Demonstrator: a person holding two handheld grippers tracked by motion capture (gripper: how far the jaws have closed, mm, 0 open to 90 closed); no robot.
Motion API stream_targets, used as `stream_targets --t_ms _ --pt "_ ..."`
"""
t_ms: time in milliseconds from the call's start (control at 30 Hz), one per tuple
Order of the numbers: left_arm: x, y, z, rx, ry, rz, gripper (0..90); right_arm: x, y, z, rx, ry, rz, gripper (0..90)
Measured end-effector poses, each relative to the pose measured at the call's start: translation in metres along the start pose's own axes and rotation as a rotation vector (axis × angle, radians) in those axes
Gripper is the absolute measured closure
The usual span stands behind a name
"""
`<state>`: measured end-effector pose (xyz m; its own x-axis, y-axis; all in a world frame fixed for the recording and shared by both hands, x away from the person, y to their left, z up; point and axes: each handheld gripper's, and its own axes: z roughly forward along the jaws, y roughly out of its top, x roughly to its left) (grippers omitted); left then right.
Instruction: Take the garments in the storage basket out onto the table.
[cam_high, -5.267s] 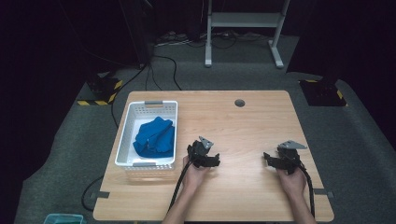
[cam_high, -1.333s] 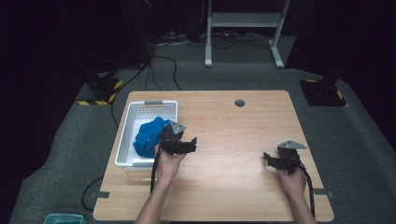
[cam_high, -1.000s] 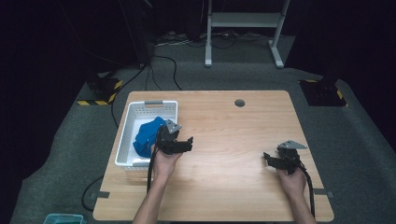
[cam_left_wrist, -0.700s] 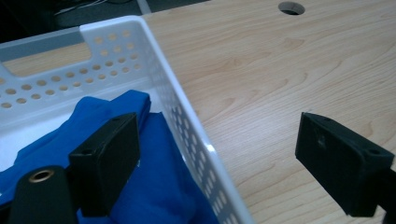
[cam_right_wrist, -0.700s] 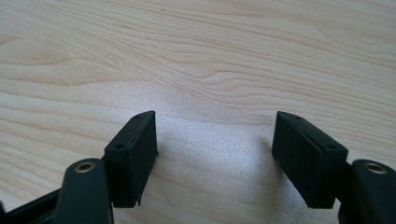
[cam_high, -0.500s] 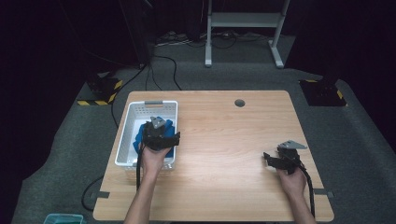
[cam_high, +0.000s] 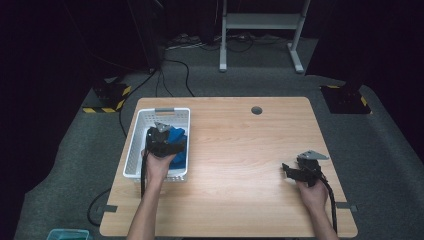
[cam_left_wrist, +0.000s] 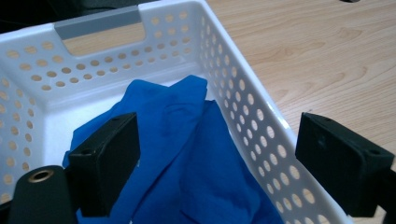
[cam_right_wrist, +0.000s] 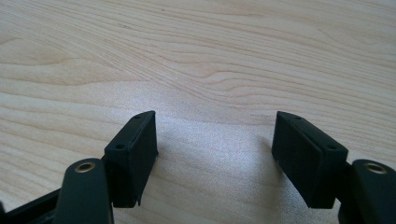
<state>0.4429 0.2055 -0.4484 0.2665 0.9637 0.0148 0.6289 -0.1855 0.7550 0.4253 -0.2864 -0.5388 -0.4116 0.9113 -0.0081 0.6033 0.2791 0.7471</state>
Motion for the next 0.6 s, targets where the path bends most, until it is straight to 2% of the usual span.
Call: stream_targets --t_ms 100,333,433,467,533,600 --pt "0.001 -0.001 0.004 0.02 0.012 0.016 13.8 0.0 0.0 0.0 0.0 0.0 0.0 31.2" --pt "0.006 0.0 0.014 0.051 0.028 0.014 13.8 0.0 0.0 0.0 0.0 -0.001 0.002 31.2" --pt "0.013 0.002 0.019 0.049 0.001 -0.035 14.1 0.0 0.0 0.0 0.0 -0.002 0.001 31.2" --pt "0.015 0.003 0.022 0.057 0.004 -0.043 14.0 0.0 0.0 0.0 0.0 -0.002 0.001 31.2" --pt "0.015 0.003 0.024 0.061 0.006 -0.042 14.1 0.0 0.0 0.0 0.0 -0.002 0.001 31.2" --pt "0.016 0.001 0.029 0.085 0.007 -0.043 14.0 0.0 0.0 0.0 0.0 -0.002 0.002 31.2"
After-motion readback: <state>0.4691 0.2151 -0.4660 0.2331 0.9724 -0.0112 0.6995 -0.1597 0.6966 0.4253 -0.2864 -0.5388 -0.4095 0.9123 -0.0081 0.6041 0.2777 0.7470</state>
